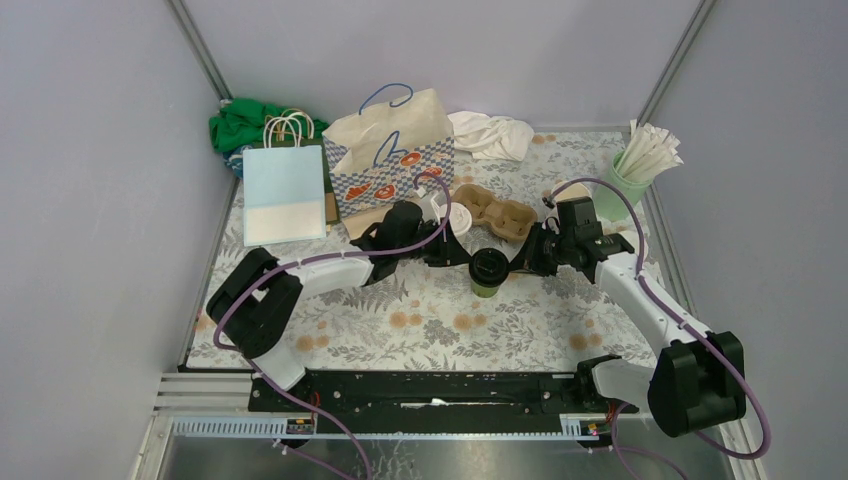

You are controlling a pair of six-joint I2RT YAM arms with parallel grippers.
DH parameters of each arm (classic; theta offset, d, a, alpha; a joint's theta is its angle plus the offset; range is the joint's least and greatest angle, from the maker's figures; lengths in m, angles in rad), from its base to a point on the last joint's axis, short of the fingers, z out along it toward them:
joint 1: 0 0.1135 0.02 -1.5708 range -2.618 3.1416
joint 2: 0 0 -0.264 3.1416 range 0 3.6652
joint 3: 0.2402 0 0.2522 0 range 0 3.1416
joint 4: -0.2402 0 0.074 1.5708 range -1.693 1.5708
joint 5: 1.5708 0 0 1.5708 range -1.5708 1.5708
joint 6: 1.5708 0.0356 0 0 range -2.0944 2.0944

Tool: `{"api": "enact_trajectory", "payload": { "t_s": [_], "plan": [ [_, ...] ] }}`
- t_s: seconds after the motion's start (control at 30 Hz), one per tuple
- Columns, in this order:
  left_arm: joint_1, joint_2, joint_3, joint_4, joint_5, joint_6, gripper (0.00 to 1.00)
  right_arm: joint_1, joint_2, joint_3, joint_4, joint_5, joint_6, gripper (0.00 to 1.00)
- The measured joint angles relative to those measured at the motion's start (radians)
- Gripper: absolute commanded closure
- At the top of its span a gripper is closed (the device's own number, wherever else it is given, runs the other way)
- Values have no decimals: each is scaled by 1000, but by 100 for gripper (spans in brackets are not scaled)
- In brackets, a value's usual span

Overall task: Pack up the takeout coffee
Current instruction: Close the cup lid on the coffee cup.

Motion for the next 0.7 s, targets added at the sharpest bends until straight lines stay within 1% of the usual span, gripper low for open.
{"api": "enact_trajectory", "payload": {
  "t_s": [0.3, 0.53, 0.7],
  "plan": [
    [5, 10, 6, 9, -5, 11, 99, -1, -10, -26, 34, -4, 5, 89],
    [5, 17, 13, 17, -12, 27, 100, -1, -26, -25, 22, -4, 8, 86],
    [2, 46, 68, -22, -9, 55, 100, -1, -42, -25, -10, -5, 11, 83]
  ]
}}
